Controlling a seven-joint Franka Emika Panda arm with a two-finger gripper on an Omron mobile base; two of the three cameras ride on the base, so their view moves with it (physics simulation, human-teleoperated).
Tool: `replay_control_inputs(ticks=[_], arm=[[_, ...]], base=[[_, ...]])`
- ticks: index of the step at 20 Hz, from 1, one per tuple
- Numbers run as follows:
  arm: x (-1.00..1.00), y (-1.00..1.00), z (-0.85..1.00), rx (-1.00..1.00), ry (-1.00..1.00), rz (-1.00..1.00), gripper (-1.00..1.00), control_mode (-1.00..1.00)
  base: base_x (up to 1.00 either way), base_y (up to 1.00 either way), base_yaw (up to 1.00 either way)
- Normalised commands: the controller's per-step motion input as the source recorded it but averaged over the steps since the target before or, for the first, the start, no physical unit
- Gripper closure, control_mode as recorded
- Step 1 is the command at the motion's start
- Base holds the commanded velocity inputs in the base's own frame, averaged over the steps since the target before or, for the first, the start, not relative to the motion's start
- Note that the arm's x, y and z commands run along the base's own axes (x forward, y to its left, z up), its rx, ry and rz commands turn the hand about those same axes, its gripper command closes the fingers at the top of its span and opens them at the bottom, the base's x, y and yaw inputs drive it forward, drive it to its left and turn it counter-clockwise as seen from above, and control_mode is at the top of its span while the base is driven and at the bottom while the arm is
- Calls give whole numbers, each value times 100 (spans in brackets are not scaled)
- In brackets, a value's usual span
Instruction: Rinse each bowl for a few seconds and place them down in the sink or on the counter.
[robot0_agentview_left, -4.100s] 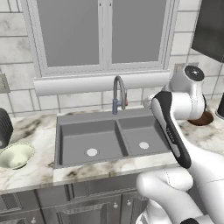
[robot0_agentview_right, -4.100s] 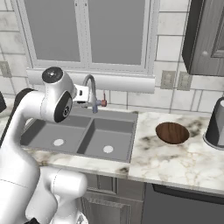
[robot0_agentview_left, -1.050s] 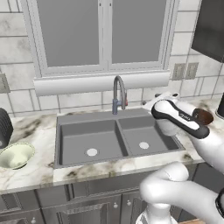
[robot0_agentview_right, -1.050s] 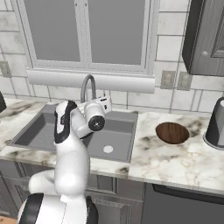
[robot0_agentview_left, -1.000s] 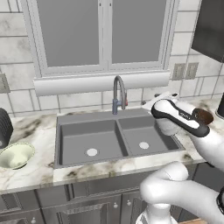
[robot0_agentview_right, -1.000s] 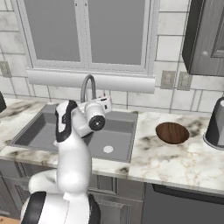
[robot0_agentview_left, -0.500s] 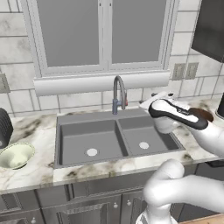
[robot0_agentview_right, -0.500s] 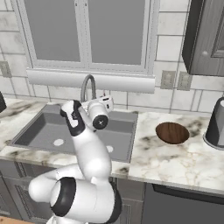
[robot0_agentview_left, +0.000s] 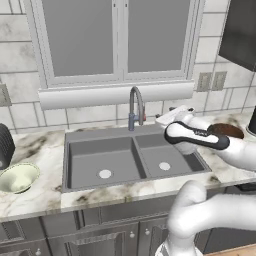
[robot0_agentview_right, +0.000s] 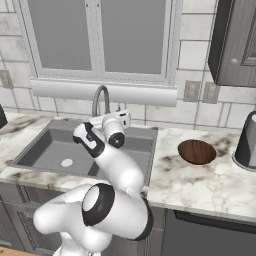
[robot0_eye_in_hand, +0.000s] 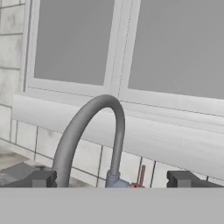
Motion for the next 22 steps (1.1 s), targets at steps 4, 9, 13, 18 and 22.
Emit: replay_control_inputs(ticks=[4, 9, 13, 18, 22], arm=[[30, -1, 0, 2, 1, 0, -100, -100], [28, -5, 0, 3, 3, 0, -100, -100], [27, -5, 0, 3, 2, 0, -100, -100], [25, -2, -4, 3, 1, 0, -100, -100], [22, 0, -10, 1, 0, 0, -100, -100]], base=[[0, 0, 0], [0, 0, 0], [0, 0, 0], [0, 0, 0], [0, 0, 0]])
